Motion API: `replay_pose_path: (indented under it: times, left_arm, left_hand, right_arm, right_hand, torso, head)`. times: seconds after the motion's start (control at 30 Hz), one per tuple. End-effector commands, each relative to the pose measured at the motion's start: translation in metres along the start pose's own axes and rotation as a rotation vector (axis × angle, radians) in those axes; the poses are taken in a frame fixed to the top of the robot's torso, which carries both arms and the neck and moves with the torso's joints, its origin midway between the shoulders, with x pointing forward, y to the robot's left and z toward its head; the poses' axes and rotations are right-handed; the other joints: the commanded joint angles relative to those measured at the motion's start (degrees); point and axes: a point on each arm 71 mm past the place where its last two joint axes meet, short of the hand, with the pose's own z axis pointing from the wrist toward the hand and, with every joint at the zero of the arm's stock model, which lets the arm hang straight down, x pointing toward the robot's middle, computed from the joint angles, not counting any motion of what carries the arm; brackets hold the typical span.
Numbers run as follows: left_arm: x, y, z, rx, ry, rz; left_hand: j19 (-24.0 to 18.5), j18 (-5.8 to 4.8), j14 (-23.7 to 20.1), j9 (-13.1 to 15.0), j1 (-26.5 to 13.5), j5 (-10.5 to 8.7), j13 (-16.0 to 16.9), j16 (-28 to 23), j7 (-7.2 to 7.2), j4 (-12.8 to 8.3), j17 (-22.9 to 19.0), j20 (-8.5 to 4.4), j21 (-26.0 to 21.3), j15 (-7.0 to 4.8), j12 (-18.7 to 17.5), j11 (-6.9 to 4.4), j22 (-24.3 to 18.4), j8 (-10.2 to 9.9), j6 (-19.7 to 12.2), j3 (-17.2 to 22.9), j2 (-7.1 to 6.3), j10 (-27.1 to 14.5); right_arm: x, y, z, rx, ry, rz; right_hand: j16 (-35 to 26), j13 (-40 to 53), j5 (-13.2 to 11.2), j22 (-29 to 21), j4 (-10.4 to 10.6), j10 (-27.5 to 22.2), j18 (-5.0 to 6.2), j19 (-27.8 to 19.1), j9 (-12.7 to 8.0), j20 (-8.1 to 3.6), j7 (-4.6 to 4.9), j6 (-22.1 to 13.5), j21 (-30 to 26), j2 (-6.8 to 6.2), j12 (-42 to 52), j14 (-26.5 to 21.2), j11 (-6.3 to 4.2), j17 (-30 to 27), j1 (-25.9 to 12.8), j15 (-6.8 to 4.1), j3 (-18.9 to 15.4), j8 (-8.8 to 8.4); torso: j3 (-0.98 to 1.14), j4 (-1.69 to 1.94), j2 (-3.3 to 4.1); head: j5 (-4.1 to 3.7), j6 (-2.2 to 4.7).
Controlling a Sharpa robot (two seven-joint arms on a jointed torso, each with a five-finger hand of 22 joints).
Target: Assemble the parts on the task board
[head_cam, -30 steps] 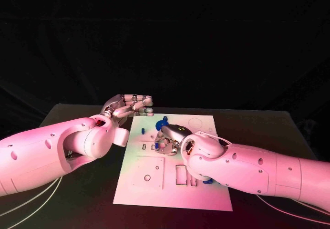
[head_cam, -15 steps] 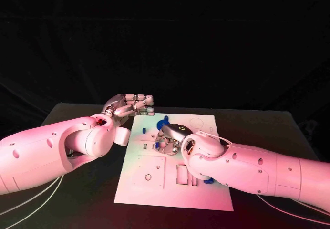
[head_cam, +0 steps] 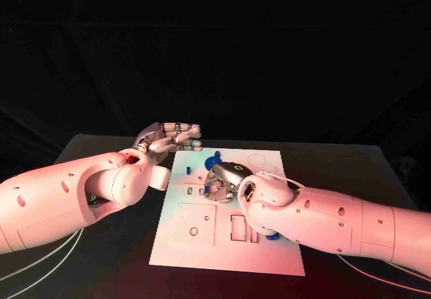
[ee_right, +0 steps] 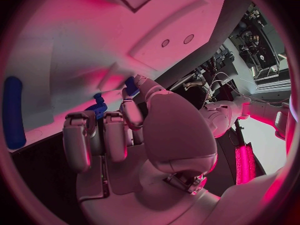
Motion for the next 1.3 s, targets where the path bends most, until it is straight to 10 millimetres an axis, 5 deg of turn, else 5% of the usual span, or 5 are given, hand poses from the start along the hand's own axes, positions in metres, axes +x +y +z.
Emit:
replay_pose_path:
  times: [0.03,0.93,1.03,1.13,1.3]
  left_arm:
    - [0.002,-0.001,0.0,0.001,0.018,-0.009]
    - [0.002,0.0,0.0,-0.006,0.021,-0.009]
    - [0.002,0.0,0.0,-0.008,0.025,-0.01]
    - [0.001,0.0,0.0,-0.011,0.025,-0.01]
    - [-0.001,0.001,0.001,-0.02,0.026,0.02]
  left_hand:
    - [-0.29,0.61,-0.54,-0.02,0.41,-0.04,0.04,-0.4,0.23,-0.27,0.06,0.1,0.3,-0.04,-0.27,0.17,-0.03,-0.35,-0.25,-0.02,0.1,-0.39]
    - [-0.31,0.6,-0.59,-0.02,0.41,-0.04,0.04,-0.43,0.24,-0.28,0.06,0.1,0.3,-0.02,-0.28,0.18,-0.03,-0.36,-0.27,-0.02,0.1,-0.42]
    - [-0.35,0.6,-0.65,-0.02,0.41,-0.04,0.04,-0.48,0.25,-0.28,0.07,0.12,0.3,0.0,-0.31,0.19,-0.04,-0.39,-0.3,-0.02,0.11,-0.45]
    - [-0.37,0.6,-0.67,-0.02,0.45,-0.03,0.04,-0.5,0.25,-0.31,0.08,0.12,0.3,0.01,-0.32,0.2,-0.04,-0.4,-0.31,0.01,0.13,-0.47]
    - [-0.39,0.61,-0.65,0.02,0.64,0.0,0.05,-0.52,0.14,-0.42,0.12,0.12,0.33,-0.02,-0.32,0.14,-0.03,-0.34,-0.18,0.11,0.19,-0.46]
  right_arm:
    - [0.004,-0.002,-0.001,0.006,0.022,-0.024]
    - [0.002,-0.002,0.0,-0.005,-0.004,-0.019]
    - [-0.001,-0.001,-0.001,-0.014,-0.04,-0.009]
    - [-0.005,0.0,-0.004,-0.03,-0.086,0.006]
    - [-0.014,0.0,-0.013,-0.07,-0.184,0.047]
  right_hand:
    - [-0.2,-0.08,0.36,12.93,0.31,-0.43,-0.86,3.76,-0.1,0.1,-0.05,-0.47,-0.36,-0.15,-0.24,4.6,0.01,8.85,-0.6,0.45,-0.17,-0.31]
    - [-1.13,-2.91,2.1,11.98,1.45,-3.3,-0.46,2.75,-0.58,0.91,0.95,-3.66,-1.76,-3.36,-3.13,4.24,0.99,7.56,-3.94,1.3,-3.02,-1.73]
    - [-1.18,-5.72,3.1,11.45,2.59,-6.13,-0.27,2.16,-1.63,1.56,2.13,-8.22,-2.57,-4.47,-5.78,4.21,2.19,7.51,-4.77,2.22,-7.08,-3.9]
    - [-1.77,-6.62,1.75,10.95,6.8,-7.49,-0.09,1.58,-2.46,2.95,3.59,-11.54,-3.41,-3.67,-6.07,3.89,3.39,6.67,-1.38,3.1,-19.66,-4.91]
    - [-1.96,-6.54,1.62,10.85,12.29,-7.5,0.04,1.47,-2.68,3.03,3.66,-12.04,-3.69,-4.47,-5.29,3.81,3.54,6.35,2.46,3.5,-22.16,-4.3]
  torso:
    - [-0.03,-0.02,0.0]
    - [-0.05,-0.01,-0.03]
    - [-0.02,0.01,0.02]
    - [0.01,0.03,-0.01]
    - [0.01,0.04,-0.09]
  head:
    - [0.02,0.04]
    - [0.07,0.13]
    - [0.2,0.26]
    - [0.3,0.2]
    - [0.42,0.24]
